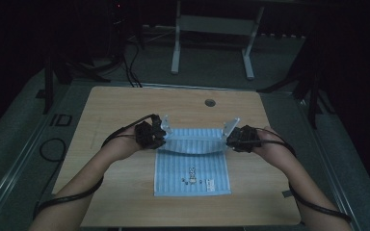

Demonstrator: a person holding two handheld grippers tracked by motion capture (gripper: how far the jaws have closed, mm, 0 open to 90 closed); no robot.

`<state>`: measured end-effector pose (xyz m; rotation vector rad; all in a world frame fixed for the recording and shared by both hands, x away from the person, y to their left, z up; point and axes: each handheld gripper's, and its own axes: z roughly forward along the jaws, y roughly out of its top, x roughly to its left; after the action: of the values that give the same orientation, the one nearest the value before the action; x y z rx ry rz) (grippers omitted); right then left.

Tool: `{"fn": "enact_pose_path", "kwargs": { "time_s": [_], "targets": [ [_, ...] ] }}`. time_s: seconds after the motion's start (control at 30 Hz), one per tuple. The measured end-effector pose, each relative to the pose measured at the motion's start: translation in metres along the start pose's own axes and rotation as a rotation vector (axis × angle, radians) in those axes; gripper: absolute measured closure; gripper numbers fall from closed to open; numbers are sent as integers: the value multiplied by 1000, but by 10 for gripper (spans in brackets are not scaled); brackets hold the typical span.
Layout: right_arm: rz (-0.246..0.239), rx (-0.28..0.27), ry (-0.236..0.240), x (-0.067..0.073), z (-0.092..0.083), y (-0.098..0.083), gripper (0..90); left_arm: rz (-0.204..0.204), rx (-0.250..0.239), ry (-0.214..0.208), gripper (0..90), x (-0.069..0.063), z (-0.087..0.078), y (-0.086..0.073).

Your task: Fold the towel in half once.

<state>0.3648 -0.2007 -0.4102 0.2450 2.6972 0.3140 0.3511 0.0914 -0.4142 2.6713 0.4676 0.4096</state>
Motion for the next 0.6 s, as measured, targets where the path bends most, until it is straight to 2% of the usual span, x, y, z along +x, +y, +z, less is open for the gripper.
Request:
{"fn": "enact_pose_path", "kwargs": {
  "time_s": [0.07,0.1,0.17,0.23,0.3,0.33,0.37,0.43,0.47,0.53,0.57,0.6],
  "targets": [
    [-10,0,14,8,-1,-4,833,21,1,-7,845,-10,-2,-3],
    [-9,-4,21,13,-1,-7,833,21,1,-7,845,-10,-2,-3],
    [-13,-6,40,22,1,-12,832,25,0,-21,844,-19,-3,-7],
    [-26,6,37,31,3,-17,830,31,-7,-45,844,-30,1,-13],
    [-30,4,48,39,4,-21,828,40,0,-46,841,-40,5,-19],
    [-25,-6,58,42,4,-24,828,40,0,-46,841,-40,5,-19],
    [-25,-6,58,42,4,-24,829,34,-1,-59,841,-43,8,-22],
    [-9,-19,92,52,8,-31,828,44,20,-83,840,-56,19,-30],
    [-11,-15,106,57,11,-33,825,44,20,-83,839,-56,19,-30],
    [-5,-16,124,66,15,-36,819,47,39,-109,833,-65,28,-38],
    [-5,-16,124,66,15,-36,819,47,39,-109,820,-65,28,-38],
    [-6,-19,151,76,18,-40,766,40,66,-167,795,-72,33,-43]
  ]
}}
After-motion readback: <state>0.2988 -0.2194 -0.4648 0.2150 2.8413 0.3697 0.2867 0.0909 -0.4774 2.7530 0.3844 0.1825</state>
